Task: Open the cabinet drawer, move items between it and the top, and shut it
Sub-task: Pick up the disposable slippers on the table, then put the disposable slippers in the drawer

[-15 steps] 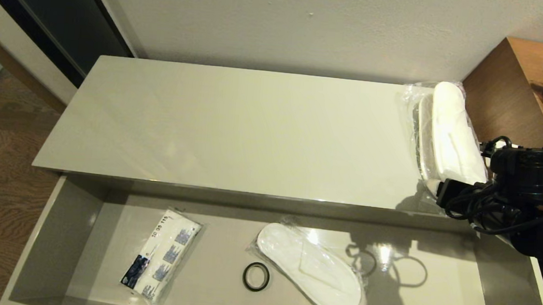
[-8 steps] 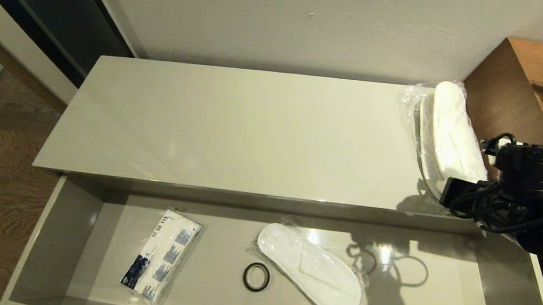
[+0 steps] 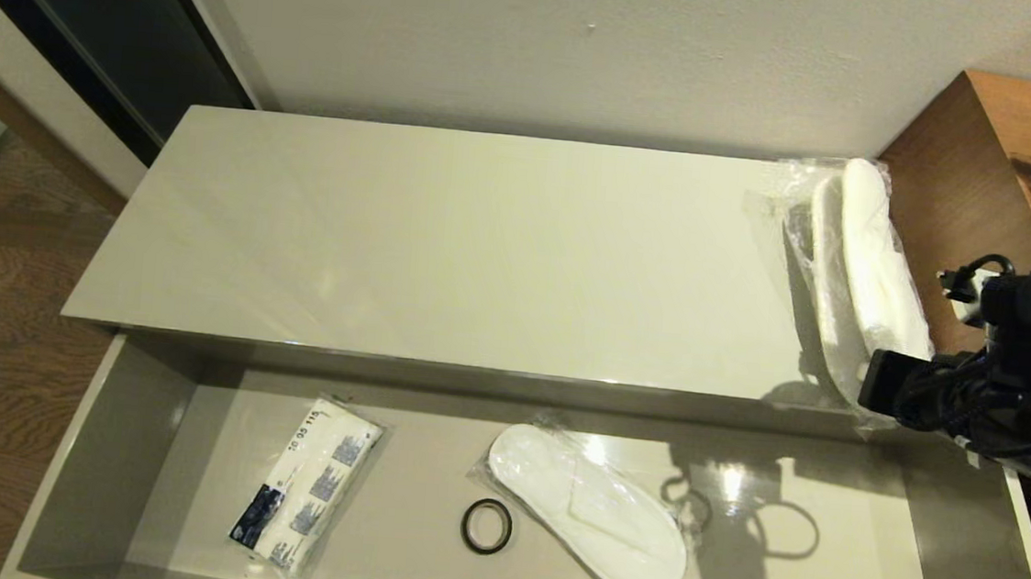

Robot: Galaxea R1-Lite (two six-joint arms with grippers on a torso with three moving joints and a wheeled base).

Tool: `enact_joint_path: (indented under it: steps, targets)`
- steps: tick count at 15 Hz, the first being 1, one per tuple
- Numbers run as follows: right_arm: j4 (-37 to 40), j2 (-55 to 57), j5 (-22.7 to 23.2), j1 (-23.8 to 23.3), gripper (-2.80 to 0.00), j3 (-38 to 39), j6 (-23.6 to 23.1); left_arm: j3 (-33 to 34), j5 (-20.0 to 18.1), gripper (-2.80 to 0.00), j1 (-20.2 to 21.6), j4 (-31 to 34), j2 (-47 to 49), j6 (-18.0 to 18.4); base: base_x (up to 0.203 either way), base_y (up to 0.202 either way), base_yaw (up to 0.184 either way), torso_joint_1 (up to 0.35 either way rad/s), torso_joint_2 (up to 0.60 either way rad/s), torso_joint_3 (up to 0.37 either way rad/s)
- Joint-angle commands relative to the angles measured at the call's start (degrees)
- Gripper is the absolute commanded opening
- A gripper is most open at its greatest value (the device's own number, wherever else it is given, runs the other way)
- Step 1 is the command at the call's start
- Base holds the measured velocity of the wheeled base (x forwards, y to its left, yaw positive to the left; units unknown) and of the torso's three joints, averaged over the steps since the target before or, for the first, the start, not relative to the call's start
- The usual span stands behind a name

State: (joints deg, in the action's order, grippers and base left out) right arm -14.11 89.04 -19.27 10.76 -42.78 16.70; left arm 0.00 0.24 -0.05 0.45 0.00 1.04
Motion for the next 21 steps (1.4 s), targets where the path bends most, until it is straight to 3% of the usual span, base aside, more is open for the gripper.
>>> enact_joint_path:
  steps: [1,10,15,21]
  targets:
    - [1.3,-2.8,0.9,0.1,-2.8,-0.1,0.1,-0.1,0.0,-2.8,0.0,0.0,0.0,0.0,0.0,0.0,0.0,0.0,0.0,0.0]
    - [16.8,-16.1,7.0,2.0,-2.8,2.0,-0.2,0.0,0.0,-2.8,0.0,0.0,0.0,0.0,0.0,0.0,0.0,0.0,0.0,0.0]
    - [27.4,-27.0,7.7,5.2,-2.8,4.4,-2.7,0.0,0.0,-2.8,0.0,0.0,0.0,0.0,0.0,0.0,0.0,0.0,0.0,0.0]
    - [40.2,-44.8,7.3,9.9,-2.8,14.5,-7.6,0.0,0.0,-2.8,0.0,0.0,0.0,0.0,0.0,0.0,0.0,0.0,0.0,0.0]
